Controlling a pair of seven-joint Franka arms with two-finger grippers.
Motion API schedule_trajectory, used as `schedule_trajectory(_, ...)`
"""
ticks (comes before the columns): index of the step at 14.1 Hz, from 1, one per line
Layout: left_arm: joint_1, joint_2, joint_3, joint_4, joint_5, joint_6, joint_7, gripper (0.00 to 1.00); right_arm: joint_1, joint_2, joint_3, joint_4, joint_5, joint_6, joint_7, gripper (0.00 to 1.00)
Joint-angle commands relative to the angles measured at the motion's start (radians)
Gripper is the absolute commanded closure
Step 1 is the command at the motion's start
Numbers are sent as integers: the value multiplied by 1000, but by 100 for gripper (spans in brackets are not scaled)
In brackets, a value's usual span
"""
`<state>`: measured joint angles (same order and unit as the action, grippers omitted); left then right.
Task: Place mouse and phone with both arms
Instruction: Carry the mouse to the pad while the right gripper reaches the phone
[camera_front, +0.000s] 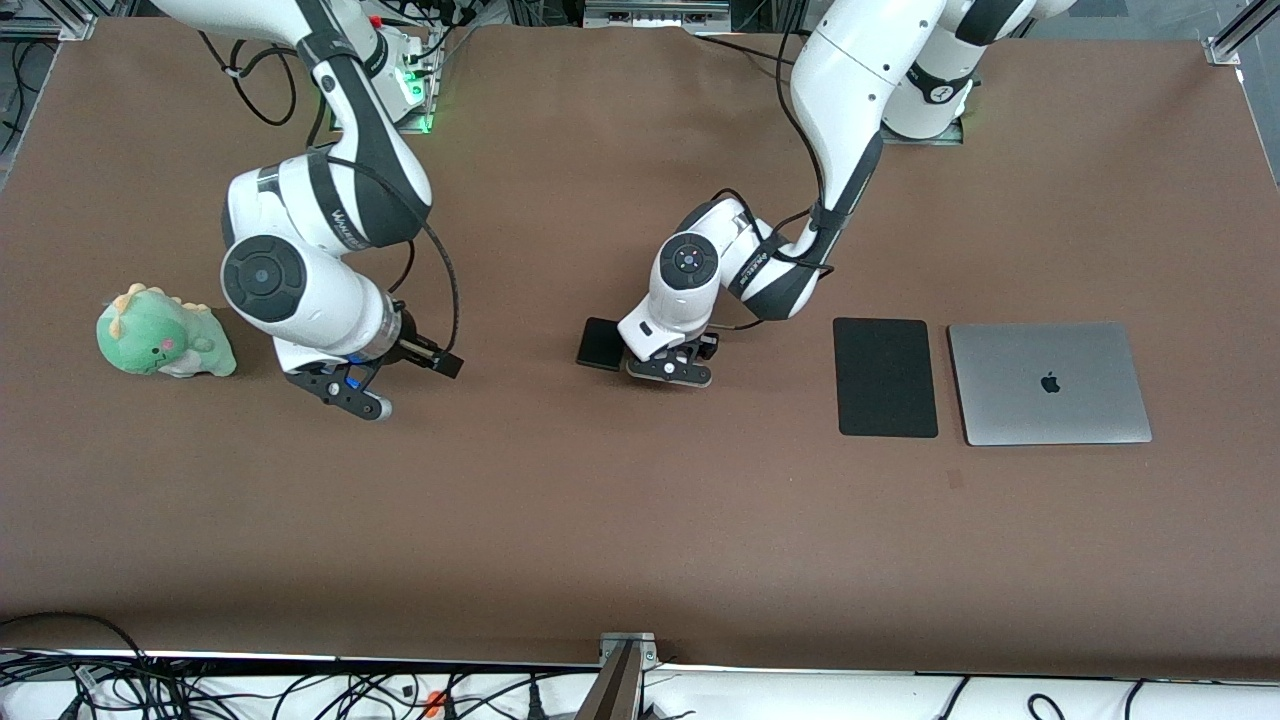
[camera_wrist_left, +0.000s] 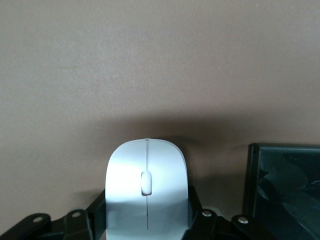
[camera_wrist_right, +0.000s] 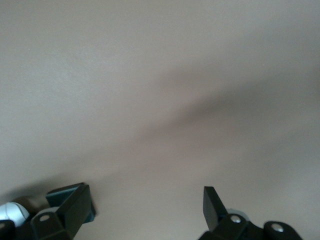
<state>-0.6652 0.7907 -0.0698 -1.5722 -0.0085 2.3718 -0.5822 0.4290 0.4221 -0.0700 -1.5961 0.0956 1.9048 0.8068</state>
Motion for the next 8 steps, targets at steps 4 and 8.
schedule_trajectory(4,139,-169,8,21,25,-325,5,86,60,26,-7,8,10,49,115,0)
schedule_trajectory(8,313,-183,11,18,27,-471,166,78,99,49,-5,13,7,54,115,0)
